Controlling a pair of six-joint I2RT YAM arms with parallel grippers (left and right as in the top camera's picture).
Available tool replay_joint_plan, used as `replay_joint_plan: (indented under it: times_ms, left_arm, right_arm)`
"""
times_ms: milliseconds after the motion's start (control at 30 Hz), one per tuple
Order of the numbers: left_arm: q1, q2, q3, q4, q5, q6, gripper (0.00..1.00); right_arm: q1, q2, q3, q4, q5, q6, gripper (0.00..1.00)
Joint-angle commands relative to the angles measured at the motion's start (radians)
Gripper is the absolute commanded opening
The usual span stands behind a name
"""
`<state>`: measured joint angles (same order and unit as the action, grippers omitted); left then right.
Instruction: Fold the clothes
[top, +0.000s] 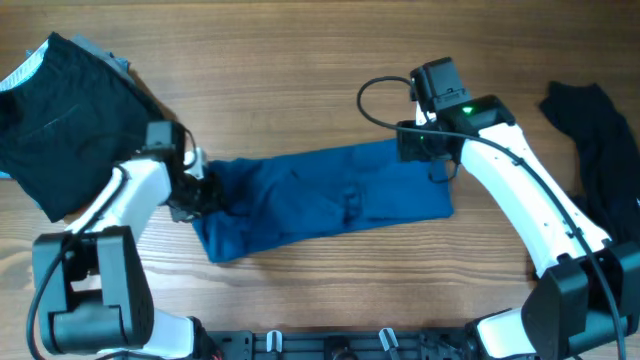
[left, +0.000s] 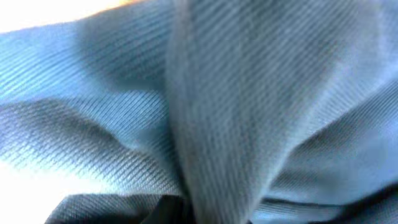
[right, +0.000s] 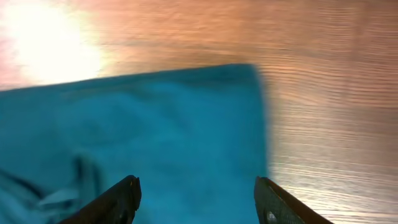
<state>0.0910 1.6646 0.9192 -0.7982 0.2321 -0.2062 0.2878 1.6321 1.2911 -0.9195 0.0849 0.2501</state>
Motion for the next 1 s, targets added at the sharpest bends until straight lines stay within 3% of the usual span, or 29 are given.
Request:
replay_joint_plan:
  times_ms: [0, 133, 233, 300, 467, 567, 867, 900, 933, 967]
  left_arm:
    - [0.087, -0.018, 0.219, -0.128, -0.174, -0.014, 0.11]
    - [0.089, -0.018, 0.455, -0.323, -0.168, -0.042, 0.11]
    - [-0.039, -0.018, 0.518, -0.339, 0.1, -0.116, 0.11]
    - [-0.153, -0.016, 0.518, -0.283, 0.172, -0.178, 0.1]
    - [-0.505, 0.024, 0.518, -0.076, 0.139, -0.257, 0.13]
    - [-0.673, 0.108, 0.518, -0.038, 0.062, -0.282, 0.14]
    - [-0.778, 0.188, 0.518, 0.058, 0.063, -0.28, 0.17]
    - [-0.779, 0.188, 0.518, 0.06, 0.063, -0.28, 0.24]
    - [-0.779, 0.188, 0.518, 0.07, 0.08, -0.28, 0.49]
    - [-0.779, 0.188, 0.518, 0.09, 0.132, -0.258, 0.57]
  right_arm:
    - [-0.079, 0.002, 0.009, -0.003, 0.043, 0.012, 0.64]
    - [-0.198, 0.002, 0.009, -0.011, 0.042, -0.015, 0.64]
    - [-0.23, 0.002, 0.009, -0.016, 0.039, -0.016, 0.64]
    - [-0.229, 0.002, 0.009, -0.016, 0.038, -0.023, 0.64]
    - [-0.229, 0.002, 0.009, -0.017, 0.026, -0.04, 0.64]
    - [-0.229, 0.002, 0.009, -0.024, 0.027, -0.041, 0.64]
    - [-0.229, 0.002, 0.009, -0.027, -0.011, -0.042, 0.64]
    - [-0.229, 0.002, 0.009, -0.027, -0.023, -0.042, 0.64]
    - [-0.229, 0.002, 0.009, -0.026, -0.035, -0.042, 0.65]
    - [-0.229, 0.002, 0.009, -0.024, -0.043, -0.041, 0.67]
